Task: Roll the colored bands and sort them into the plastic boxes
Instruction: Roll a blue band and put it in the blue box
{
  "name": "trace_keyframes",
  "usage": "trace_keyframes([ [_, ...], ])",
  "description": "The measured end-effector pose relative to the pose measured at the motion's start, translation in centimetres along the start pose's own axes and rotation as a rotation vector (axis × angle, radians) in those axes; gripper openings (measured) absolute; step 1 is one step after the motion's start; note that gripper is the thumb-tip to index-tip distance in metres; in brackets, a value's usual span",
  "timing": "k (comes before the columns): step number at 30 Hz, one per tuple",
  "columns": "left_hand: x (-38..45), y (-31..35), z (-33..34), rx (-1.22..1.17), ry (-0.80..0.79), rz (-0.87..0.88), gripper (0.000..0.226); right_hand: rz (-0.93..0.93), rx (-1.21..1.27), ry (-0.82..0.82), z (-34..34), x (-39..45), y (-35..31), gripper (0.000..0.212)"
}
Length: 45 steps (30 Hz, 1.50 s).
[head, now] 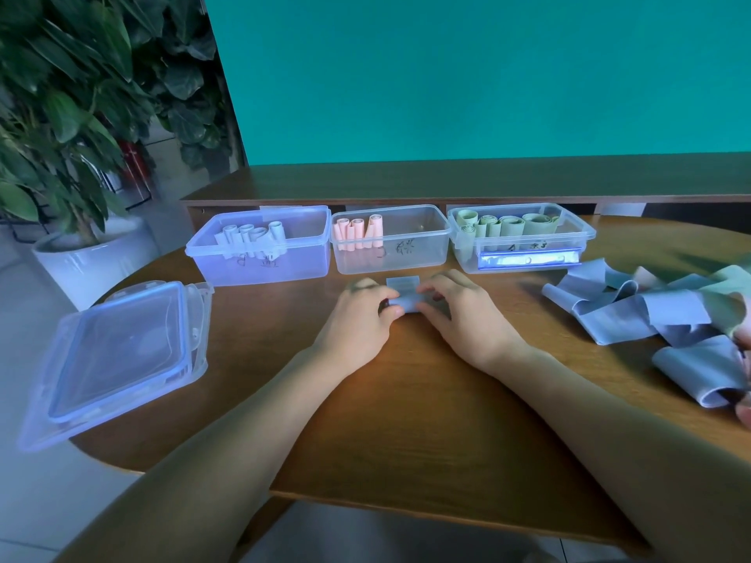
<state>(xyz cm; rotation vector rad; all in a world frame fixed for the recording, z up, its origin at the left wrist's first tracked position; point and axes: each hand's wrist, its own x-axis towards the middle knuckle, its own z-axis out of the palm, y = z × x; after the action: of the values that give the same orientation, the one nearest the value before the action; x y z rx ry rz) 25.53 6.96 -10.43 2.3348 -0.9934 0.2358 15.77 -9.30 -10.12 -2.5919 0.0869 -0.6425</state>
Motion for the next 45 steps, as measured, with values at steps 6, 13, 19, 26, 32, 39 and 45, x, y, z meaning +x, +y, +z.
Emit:
trace_keyframes([
  [6,0.4,0.1,0.1,0.019,0.039,0.019,0.033,-0.010,0.010,-0.009,0.3,0.9,0.8,0.018],
  [13,0.3,0.4,0.0,-0.009,0.086,0.072,0.028,-0.022,0.013,-0.020,0.7,1.9,1.6,0.023],
  [19,1.1,0.1,0.2,0.044,0.052,0.045,0.036,-0.025,-0.005,-0.011,0.8,2.5,1.6,0.028],
  [26,1.6,-0.1,0.6,0.113,0.007,0.016,0.053,-0.041,-0.051,-0.016,0.7,2.7,1.6,0.028],
  [32,2.0,-0.2,0.5,0.090,0.035,0.114,0.037,0.006,-0.114,-0.093,0.8,3.6,1.8,0.040],
  [39,3.1,-0.5,0.6,0.082,0.025,0.099,0.035,0.045,-0.176,-0.178,1.3,5.0,2.3,0.044],
  [45,4.2,-1.1,0.9,0.107,-0.031,0.027,0.050,0.058,-0.059,-0.138,1.6,6.1,2.8,0.040],
])
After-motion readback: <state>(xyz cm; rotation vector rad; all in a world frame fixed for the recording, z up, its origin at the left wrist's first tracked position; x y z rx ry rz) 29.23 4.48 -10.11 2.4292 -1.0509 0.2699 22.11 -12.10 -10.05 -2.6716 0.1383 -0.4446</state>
